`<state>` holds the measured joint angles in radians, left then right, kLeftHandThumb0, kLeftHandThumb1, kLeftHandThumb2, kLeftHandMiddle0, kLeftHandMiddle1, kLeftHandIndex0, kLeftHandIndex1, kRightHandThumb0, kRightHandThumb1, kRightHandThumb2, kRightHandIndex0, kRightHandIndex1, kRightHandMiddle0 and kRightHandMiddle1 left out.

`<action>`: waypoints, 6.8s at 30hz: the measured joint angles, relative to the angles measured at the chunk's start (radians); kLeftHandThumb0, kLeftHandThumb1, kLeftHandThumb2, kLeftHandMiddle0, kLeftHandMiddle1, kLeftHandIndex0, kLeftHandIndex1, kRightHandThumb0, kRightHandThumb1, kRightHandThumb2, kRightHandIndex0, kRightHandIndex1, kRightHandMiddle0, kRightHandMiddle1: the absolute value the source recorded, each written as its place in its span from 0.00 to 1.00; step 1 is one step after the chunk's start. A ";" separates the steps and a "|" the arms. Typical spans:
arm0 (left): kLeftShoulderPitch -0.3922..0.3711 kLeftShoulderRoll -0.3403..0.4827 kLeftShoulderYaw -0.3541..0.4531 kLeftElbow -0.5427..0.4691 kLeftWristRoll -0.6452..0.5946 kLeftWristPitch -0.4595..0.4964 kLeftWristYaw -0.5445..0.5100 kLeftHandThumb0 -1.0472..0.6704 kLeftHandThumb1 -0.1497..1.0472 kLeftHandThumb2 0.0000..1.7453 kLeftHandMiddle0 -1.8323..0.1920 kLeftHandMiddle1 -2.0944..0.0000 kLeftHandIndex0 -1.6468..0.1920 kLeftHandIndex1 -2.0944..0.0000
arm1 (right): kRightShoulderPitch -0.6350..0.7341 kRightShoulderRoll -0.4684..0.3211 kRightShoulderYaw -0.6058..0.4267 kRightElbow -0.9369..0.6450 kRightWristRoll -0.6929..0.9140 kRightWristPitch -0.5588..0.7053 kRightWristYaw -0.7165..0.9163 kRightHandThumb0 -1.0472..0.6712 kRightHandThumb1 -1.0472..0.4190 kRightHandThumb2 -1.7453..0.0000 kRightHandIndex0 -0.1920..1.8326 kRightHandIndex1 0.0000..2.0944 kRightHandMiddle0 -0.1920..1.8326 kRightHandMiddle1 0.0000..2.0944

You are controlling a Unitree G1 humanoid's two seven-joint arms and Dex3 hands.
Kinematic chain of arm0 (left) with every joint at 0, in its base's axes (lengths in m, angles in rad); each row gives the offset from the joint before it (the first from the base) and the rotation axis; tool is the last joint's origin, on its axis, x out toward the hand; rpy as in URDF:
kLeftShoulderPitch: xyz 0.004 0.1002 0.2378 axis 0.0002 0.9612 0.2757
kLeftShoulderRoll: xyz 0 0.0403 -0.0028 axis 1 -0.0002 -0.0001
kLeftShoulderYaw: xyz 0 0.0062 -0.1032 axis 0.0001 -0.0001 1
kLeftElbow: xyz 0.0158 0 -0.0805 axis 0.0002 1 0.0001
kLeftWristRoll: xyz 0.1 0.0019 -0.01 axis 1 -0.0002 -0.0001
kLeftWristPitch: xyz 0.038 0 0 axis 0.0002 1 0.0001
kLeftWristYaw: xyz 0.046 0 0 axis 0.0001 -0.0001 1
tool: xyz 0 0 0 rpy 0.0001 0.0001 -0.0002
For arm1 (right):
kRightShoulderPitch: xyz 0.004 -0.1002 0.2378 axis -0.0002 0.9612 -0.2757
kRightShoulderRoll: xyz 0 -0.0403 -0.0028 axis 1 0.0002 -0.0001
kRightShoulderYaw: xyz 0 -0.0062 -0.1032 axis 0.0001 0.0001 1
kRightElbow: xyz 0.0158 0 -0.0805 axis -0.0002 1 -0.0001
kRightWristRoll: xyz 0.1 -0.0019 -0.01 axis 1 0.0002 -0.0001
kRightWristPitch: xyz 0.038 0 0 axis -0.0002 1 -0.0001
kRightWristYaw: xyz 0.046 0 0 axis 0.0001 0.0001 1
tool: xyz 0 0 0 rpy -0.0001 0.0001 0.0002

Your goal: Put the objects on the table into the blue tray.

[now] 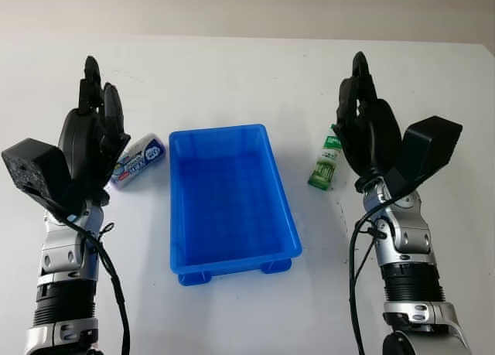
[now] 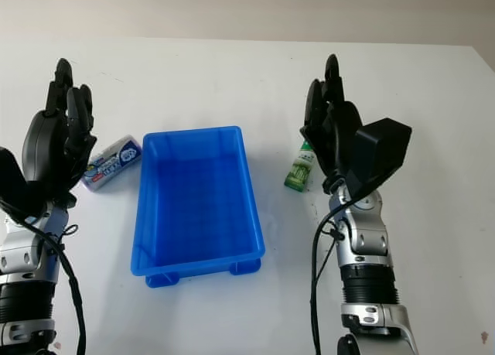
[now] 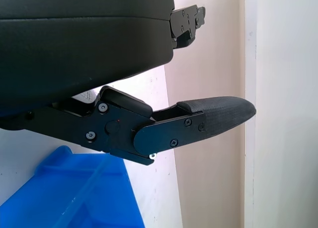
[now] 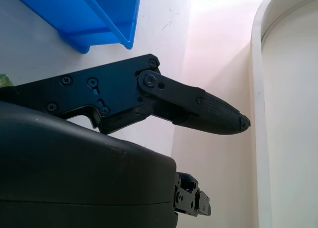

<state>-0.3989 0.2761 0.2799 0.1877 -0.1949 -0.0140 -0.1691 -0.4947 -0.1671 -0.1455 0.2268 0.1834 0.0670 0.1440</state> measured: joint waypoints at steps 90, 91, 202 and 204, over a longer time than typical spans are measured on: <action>-0.022 0.037 -0.020 0.041 0.011 0.001 -0.009 0.13 1.00 0.38 0.99 0.97 1.00 0.98 | -0.528 -0.675 0.592 0.640 -1.006 -0.882 0.084 0.40 0.18 0.97 0.27 0.05 0.27 0.03; -0.022 0.037 -0.020 0.041 0.010 0.001 -0.009 0.13 1.00 0.37 0.99 0.97 1.00 0.98 | -0.528 -0.671 0.595 0.645 -1.007 -0.885 0.080 0.40 0.18 0.97 0.27 0.05 0.28 0.03; 0.002 0.007 -0.024 -0.022 0.009 0.024 0.041 0.14 1.00 0.35 0.98 0.97 1.00 0.98 | -0.362 -0.291 0.228 0.201 -0.308 -0.414 0.178 0.12 0.00 0.62 0.00 0.00 0.00 0.00; 0.003 0.010 -0.023 -0.021 0.009 0.024 0.037 0.14 1.00 0.35 0.99 0.98 1.00 0.98 | -0.316 -0.267 0.178 0.190 -0.251 -0.300 0.157 0.14 0.00 0.63 0.00 0.00 0.00 0.00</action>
<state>-0.3955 0.2865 0.2572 0.1662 -0.1855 0.0096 -0.1325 -0.8107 -0.4337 0.0320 0.4164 -0.0679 -0.2325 0.3013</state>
